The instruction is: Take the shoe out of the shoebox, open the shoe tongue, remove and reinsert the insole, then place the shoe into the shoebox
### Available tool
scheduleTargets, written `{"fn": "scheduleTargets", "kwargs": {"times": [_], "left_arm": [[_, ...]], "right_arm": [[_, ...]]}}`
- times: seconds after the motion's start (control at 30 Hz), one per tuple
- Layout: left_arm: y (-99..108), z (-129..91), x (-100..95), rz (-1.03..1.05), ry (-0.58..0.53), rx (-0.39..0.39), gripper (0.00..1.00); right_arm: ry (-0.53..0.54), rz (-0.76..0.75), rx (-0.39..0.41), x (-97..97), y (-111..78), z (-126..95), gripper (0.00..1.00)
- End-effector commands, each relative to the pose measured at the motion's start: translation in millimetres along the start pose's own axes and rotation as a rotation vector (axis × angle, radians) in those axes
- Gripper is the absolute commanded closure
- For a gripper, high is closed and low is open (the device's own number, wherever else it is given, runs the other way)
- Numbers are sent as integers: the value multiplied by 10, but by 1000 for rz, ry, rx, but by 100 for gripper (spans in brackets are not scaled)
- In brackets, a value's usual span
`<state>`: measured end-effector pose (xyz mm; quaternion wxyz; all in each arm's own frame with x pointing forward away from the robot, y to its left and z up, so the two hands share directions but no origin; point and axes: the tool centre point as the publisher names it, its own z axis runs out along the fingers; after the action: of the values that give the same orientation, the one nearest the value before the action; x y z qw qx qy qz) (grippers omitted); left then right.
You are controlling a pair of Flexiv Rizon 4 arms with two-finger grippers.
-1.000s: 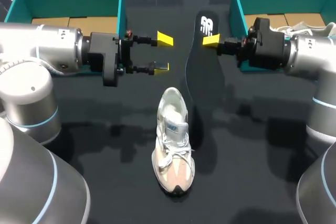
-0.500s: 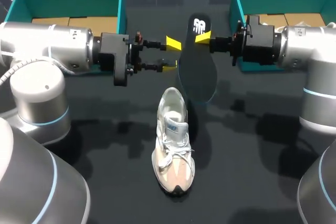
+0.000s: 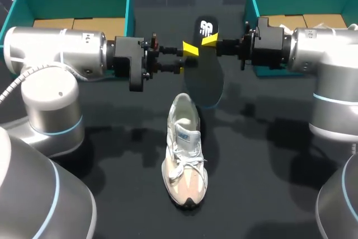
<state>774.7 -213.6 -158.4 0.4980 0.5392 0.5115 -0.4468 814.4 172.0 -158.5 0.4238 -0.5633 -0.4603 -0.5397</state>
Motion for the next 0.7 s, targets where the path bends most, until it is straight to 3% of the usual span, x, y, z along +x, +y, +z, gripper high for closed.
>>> {"fn": "scheduleTargets", "kwargs": {"times": [0.03,0.4,0.57,0.7], "left_arm": [[8,37,9,1,0,-6,58],[21,68,45,5,4,-19,85],[27,73,60,6,7,-27,82],[39,69,71,6,9,-34,74]], "right_arm": [[1,1,5,-23,55,109,100],[16,-4,7,-21,73,201,100],[18,0,9,-29,58,212,100],[17,-2,8,-17,52,223,100]]}}
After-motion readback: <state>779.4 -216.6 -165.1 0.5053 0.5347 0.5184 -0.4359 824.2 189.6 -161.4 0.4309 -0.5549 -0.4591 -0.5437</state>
